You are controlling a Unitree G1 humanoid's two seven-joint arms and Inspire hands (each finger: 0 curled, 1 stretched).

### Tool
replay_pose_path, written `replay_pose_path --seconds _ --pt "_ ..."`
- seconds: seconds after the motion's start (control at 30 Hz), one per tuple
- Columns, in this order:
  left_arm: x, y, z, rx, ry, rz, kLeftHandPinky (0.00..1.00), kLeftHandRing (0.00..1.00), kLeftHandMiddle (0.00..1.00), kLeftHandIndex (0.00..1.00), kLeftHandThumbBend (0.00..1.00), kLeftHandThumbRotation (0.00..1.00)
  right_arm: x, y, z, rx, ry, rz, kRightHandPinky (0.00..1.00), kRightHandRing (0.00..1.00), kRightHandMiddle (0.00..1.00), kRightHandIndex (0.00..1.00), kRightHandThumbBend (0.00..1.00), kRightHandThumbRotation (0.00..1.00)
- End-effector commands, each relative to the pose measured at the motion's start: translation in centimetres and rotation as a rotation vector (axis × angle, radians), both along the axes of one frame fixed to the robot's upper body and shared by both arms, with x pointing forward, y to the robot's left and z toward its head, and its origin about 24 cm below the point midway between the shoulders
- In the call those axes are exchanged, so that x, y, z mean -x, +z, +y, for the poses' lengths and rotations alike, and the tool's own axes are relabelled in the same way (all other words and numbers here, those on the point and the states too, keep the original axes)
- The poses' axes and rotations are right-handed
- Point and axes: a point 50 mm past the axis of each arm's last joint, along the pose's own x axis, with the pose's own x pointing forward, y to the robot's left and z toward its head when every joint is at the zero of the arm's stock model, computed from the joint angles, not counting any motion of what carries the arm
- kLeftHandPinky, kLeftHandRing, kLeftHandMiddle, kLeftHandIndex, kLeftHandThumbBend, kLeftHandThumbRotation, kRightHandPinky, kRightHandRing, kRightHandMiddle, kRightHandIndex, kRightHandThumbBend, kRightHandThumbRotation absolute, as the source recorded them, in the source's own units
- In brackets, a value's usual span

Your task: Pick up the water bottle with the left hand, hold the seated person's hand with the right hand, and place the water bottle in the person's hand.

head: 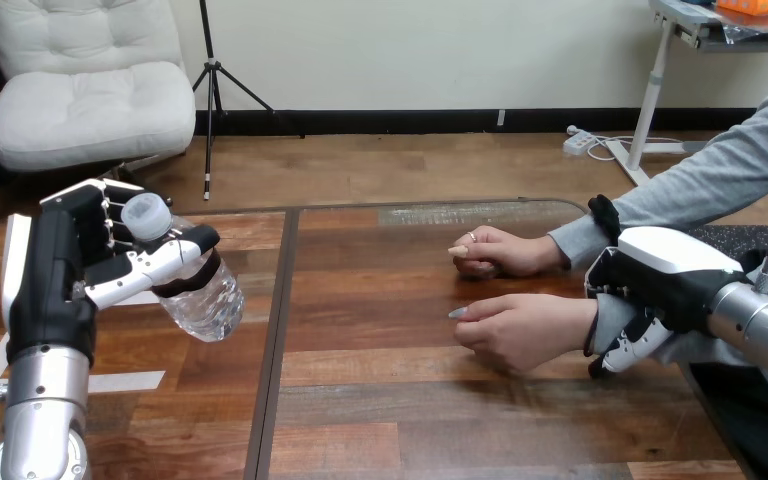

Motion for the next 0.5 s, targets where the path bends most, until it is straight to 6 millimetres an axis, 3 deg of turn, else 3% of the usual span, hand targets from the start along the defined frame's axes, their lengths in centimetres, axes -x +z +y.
replay_pose_path --seconds 0.0,0.47 --pt "-0.88 3.07 -0.53 -0.010 -0.021 -0.133 0.32 0.37 0.40 0.40 0.74 0.00 -1.77 4.39 -0.24 -0.044 -0.007 -0.152 0.27 0.31 0.36 0.36 0.79 0.00" --pt "-0.81 3.17 -0.48 -0.024 -0.016 -0.135 0.32 0.37 0.40 0.40 0.74 0.00 -1.76 4.31 -0.20 -0.049 -0.007 -0.153 0.29 0.33 0.37 0.37 0.81 0.00"
